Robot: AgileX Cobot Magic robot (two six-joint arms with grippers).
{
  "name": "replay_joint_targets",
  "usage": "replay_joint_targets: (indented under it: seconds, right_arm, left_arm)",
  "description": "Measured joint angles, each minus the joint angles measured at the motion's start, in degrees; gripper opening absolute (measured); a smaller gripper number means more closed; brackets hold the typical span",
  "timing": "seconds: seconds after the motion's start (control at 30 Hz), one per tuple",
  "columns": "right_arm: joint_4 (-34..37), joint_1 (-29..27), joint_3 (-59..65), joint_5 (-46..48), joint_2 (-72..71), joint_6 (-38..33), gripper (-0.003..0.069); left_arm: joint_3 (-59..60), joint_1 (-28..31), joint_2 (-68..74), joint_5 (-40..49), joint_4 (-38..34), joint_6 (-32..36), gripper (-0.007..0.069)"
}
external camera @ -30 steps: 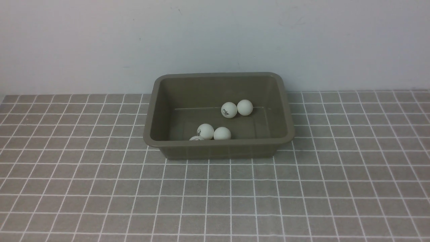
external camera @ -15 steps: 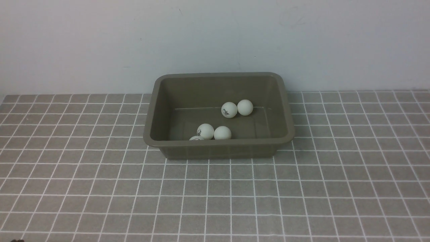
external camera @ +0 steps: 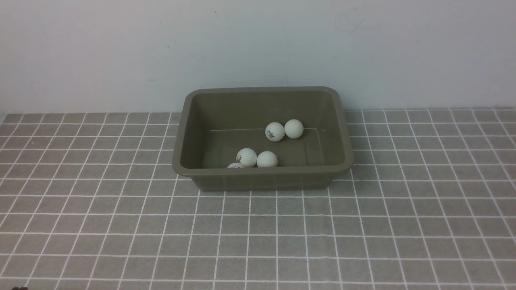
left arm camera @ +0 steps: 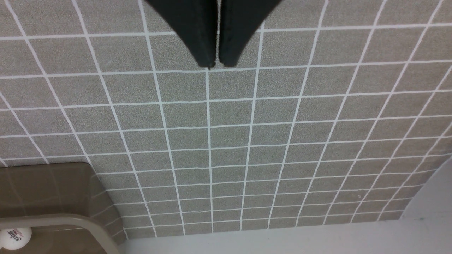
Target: Put the table tennis balls into the box on the grey coffee tablecloth.
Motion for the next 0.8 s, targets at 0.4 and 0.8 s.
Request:
replay_joint_targets:
  seconds: [0.4, 0.8]
  right_arm:
    - [-1.25, 0.00, 0.00, 0.05, 0.00, -0.84, -0.0015]
    - [14.61, 0.00, 0.09, 1.14, 0.00, -18.79, -0.0015]
  left_arm:
    - [0.00, 0.00, 0.00, 0.00, 0.00, 0.00, -0.0005]
    - [0.00, 0.00, 0.00, 0.00, 0.00, 0.00, -0.0005]
